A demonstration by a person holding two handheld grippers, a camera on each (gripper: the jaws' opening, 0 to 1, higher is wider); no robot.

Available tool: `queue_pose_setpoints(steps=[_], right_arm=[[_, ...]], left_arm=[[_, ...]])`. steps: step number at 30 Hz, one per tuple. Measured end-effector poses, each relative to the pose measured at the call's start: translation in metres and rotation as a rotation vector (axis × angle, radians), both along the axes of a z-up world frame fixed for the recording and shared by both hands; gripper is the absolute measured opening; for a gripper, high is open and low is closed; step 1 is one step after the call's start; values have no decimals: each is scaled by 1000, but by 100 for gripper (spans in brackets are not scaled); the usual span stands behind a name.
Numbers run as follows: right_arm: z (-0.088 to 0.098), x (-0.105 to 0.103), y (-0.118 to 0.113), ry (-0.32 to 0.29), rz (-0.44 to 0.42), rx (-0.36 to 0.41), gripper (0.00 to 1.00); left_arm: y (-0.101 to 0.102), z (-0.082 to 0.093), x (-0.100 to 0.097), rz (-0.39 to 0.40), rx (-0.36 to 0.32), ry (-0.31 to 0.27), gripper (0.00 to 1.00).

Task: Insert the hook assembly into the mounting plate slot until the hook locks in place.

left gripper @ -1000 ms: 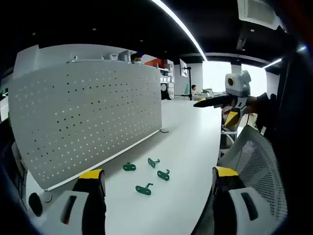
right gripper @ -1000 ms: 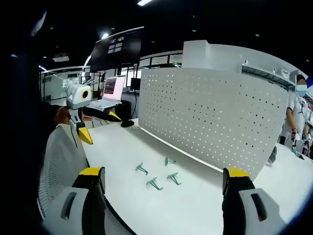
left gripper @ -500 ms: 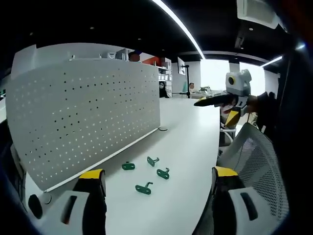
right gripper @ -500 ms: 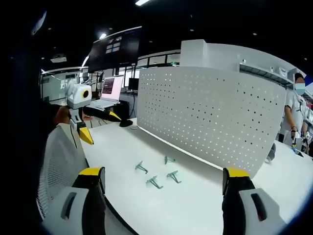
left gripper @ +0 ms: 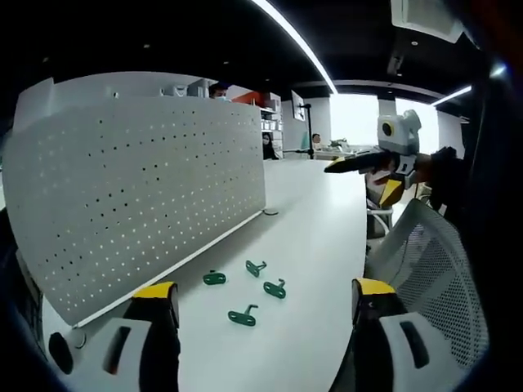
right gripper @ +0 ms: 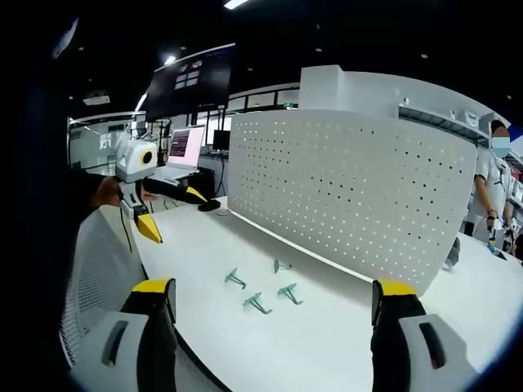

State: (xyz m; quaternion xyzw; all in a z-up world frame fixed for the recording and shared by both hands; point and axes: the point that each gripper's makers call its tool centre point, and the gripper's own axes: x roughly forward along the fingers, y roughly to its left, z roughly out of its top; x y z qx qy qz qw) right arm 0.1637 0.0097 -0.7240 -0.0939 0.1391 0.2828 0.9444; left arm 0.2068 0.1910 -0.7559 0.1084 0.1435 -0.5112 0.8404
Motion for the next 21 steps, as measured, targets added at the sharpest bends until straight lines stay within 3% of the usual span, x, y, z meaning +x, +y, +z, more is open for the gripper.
queue_pose_setpoints(steps=[10, 21], right_arm=[[-1, 1, 0, 2, 3, -1, 97], [-2, 1, 2, 2, 9, 0, 97]], left_arm=[[-9, -10, 6, 24, 15, 7, 82], [-12, -32, 23, 47, 81, 15, 72]])
